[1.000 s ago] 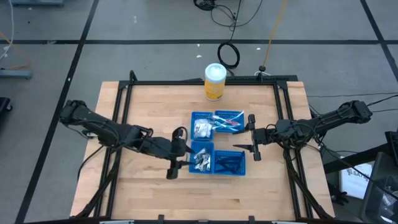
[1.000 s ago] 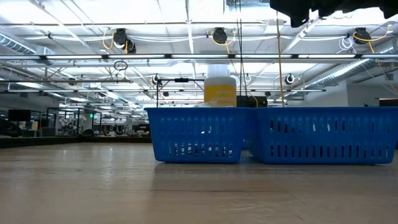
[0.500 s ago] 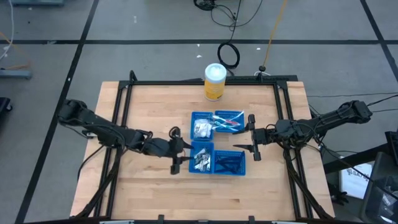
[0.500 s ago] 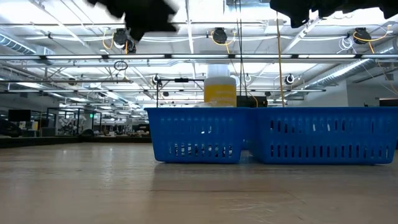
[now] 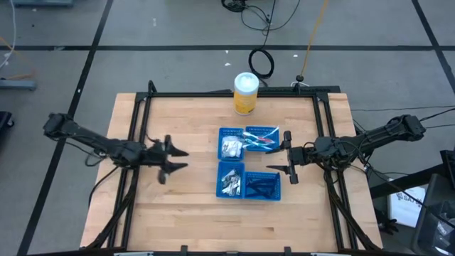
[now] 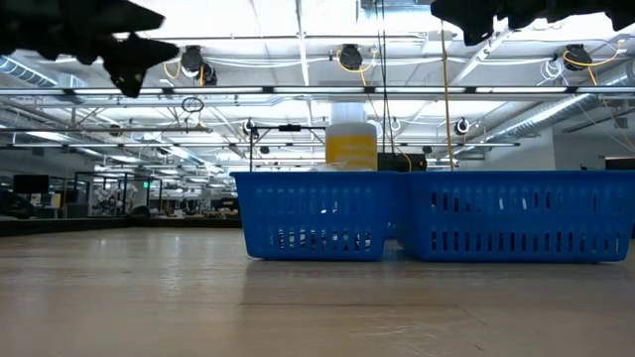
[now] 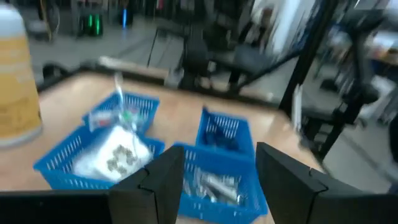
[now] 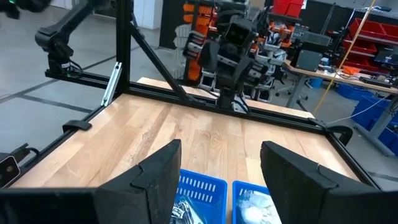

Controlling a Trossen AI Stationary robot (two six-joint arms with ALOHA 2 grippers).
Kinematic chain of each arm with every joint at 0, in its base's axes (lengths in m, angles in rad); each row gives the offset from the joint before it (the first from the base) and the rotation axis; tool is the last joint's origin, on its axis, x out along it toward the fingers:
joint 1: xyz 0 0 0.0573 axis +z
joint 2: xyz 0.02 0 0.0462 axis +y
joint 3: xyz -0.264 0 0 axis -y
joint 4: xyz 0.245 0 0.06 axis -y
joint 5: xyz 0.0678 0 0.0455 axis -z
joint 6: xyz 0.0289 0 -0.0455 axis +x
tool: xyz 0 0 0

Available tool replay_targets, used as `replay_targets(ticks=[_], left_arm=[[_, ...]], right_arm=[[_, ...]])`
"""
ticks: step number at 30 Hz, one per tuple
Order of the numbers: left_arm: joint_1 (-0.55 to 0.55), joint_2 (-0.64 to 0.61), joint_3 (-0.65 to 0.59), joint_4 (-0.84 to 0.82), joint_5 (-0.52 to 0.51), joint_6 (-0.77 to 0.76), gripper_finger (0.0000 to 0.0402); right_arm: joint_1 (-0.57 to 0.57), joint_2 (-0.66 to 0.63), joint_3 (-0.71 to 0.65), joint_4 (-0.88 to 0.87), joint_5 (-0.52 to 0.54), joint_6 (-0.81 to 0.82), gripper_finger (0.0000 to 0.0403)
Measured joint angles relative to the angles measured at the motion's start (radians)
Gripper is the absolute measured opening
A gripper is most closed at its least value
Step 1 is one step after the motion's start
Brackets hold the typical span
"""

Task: Pick & Place Travel size toiletries
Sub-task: Return to Home Position

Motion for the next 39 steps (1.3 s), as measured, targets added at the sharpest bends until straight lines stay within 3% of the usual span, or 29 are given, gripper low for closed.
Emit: replay_targets(ticks=[7,12,18,22,39], left_arm=[[-0.005,-0.353,-0.258,0.146,-0.003,0.042,0.0196],[-0.008,-0.485,-0.279,0.006,-0.019,0.013,0.0196],[-0.008,-0.524,-0.279,-0.004,-0.014,0.064,0.0196],[-0.008,-0.520,-0.279,-0.033,-0.013,0.076,0.0196],[-0.008,-0.495,-0.279,-0.054,-0.018,0.005,0.0196]], right_arm=[[0.000,0.000,0.000,0.000,0.000,0.000,0.0208],[0.000,-0.004,0.000,0.001,0.024,-0.027,0.0208],[0.000,-0.129,0.000,-0.070,0.157,-0.013,0.0208],[0.000,-0.258,-0.002,-0.226,0.157,0.020,0.0208],[0.000,-0.723,-0.190,-0.355,0.155,0.067,0.0208]])
